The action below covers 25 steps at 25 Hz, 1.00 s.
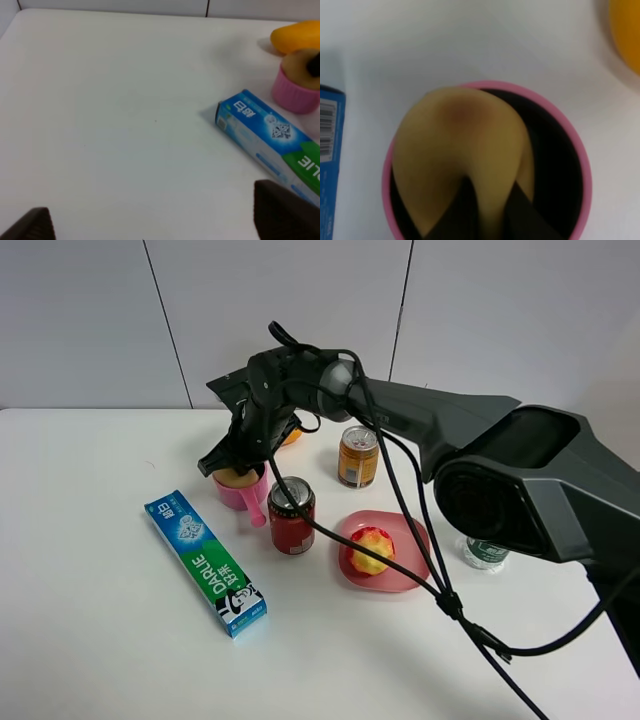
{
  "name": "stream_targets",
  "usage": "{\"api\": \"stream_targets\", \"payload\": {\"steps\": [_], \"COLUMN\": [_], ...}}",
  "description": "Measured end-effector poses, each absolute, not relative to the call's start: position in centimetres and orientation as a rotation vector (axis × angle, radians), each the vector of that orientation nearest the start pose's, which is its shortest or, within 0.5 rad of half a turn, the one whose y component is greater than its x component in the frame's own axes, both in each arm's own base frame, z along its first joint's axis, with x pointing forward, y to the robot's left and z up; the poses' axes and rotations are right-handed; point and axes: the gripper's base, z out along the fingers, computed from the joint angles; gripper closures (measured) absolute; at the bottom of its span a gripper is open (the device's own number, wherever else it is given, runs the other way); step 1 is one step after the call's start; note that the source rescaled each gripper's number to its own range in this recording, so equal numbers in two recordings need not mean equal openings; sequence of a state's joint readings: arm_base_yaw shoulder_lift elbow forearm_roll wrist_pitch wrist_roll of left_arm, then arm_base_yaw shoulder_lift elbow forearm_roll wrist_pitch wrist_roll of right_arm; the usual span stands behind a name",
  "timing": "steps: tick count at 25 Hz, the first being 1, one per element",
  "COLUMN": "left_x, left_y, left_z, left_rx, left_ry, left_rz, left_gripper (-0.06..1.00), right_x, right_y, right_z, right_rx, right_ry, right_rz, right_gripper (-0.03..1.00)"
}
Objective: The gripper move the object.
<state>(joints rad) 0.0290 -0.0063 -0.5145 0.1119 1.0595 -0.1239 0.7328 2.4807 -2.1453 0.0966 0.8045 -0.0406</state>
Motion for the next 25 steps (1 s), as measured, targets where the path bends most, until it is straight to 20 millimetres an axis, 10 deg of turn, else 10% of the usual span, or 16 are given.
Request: {"api": "stream_targets", "payload": {"steps": [3, 8, 11, 18, 25], "left_x": [-0.8, -0.8, -0.8, -0.8, -0.8], "left_y": [0.9, 0.9, 0.9, 0.9, 0.9], "left_z": [28.2, 28.2, 28.2, 28.2, 28.2], "left_rx": [-0.161, -0.161, -0.161, -0.161, -0.161], "left_ry": [2.012, 2.012, 2.012, 2.012, 2.012], "left_rz": [0.073, 0.073, 0.073, 0.073, 0.073], "left_gripper": [-0.06, -0.06, -0.06, -0.06, -0.06], "right_x": [39.7, 39.6, 39.1, 35.7, 28.6], "right_y": [36.6, 36.5, 36.0, 32.7, 22.1], "right_z": [14.6, 14.7, 16.8, 33.5, 50.5], "right_rx": [-0.944, -0.941, -0.948, -0.867, -0.617], "right_ry": [2.49, 2.515, 2.537, 2.265, 1.908], "right_rz": [0.348, 0.346, 0.331, 0.407, 0.12], "right_gripper": [0.77, 0.11, 0.0, -0.03, -0.01]}}
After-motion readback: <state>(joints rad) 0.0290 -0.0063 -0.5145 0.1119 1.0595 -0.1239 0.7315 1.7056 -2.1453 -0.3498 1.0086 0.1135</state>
